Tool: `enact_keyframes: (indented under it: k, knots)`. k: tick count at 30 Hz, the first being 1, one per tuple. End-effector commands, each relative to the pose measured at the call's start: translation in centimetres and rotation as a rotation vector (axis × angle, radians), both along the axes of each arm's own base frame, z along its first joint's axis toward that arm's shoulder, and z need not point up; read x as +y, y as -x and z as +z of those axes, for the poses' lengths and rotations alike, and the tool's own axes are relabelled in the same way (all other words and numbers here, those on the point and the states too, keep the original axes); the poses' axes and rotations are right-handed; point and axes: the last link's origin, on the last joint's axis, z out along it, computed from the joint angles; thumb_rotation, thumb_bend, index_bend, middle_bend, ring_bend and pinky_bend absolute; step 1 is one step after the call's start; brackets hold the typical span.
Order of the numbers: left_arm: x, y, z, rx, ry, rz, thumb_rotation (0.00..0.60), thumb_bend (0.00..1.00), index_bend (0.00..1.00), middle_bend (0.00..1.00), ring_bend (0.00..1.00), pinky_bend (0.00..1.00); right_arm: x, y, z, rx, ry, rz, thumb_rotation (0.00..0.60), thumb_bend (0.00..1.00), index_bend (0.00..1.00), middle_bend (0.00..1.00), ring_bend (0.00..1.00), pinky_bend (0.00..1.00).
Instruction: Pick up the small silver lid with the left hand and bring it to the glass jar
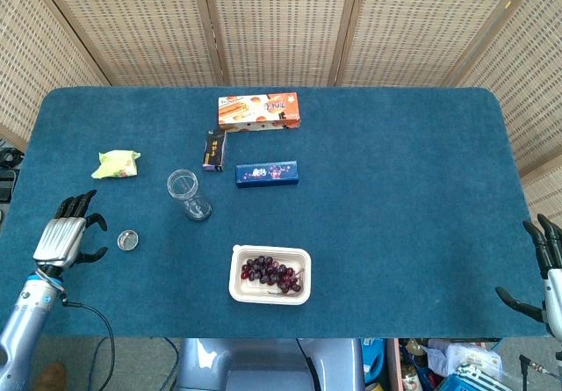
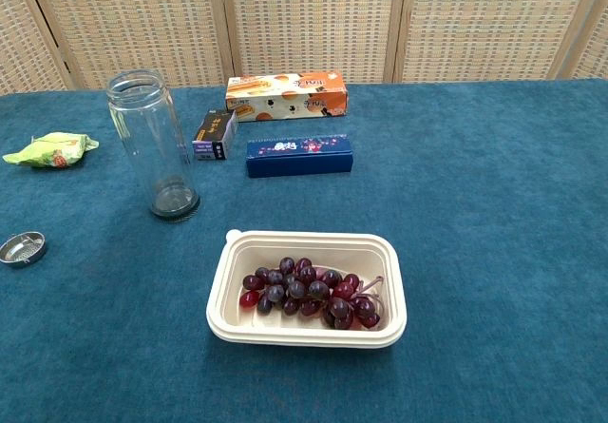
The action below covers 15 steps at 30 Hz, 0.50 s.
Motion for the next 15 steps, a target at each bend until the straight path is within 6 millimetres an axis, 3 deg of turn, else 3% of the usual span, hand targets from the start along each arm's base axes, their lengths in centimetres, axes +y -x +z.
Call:
enact_keyframes:
  k: [1,15]
  knots:
    - [0.7,0.1,-0.9,0.005,0.012,0.009,0.6,0.32,0.5,0.0,0.0,0.0,0.0,0.1,0.0,-0.004,-0.002,-0.002,0.6,0.0,0.01,0.0,0.0,0.0]
    - [2.2,1.1,-3.4,0.029,0.045,0.065,0.6,0.34,0.51,0.0,0.0,0.0,-0.1,0.3,0.0,-0.014,-0.009,-0.008,0.6,0.0,0.01,0.0,0.0,0.0]
